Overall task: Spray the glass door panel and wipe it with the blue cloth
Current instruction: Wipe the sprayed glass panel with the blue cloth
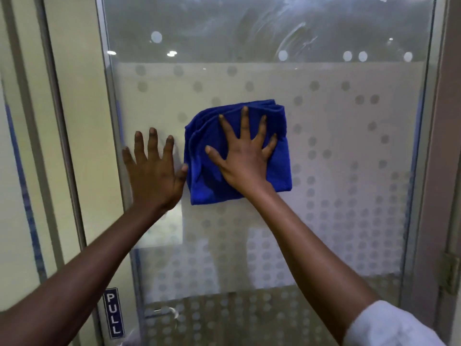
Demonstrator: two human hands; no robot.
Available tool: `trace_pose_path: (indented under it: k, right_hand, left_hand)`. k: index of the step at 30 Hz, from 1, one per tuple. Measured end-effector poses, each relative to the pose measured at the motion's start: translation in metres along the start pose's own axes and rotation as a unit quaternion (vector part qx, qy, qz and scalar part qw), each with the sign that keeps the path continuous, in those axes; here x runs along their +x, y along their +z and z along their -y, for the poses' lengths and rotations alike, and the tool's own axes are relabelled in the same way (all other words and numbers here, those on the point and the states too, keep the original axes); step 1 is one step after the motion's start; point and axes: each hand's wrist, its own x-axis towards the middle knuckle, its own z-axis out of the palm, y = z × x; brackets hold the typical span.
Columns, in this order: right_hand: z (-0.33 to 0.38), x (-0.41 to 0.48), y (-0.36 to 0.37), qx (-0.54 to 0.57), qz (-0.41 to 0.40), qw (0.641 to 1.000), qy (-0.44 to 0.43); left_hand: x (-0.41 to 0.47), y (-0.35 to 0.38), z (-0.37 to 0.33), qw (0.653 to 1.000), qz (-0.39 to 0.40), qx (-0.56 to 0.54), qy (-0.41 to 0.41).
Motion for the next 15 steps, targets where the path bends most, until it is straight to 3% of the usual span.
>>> trace_pose_path:
  k: [3,10,13,15]
  right_hand:
    - [-0.011,0.001,-0.011,0.017,0.005,1.0,-0.01]
    - [-0.035,0.001,-0.018,0.022,-0.026,0.999,-0.031]
    - [-0.035,-0.006,-0.018,0.029,-0.058,0.988,0.138]
    - [-0.037,-0.007,-0.025,0.04,-0.031,0.966,0.252]
  left_hand:
    - [-0.003,-0.011,-0.038,0.994,0.005,-0.025,-0.102]
    - [0.012,-0.019,-0.093,0.976,0.012,-0.067,-0.208]
    - [0.023,-0.019,-0.101,0.956,0.023,-0.134,-0.26]
    - [0.027,-0.019,-0.101,0.946,0.024,-0.169,-0.276]
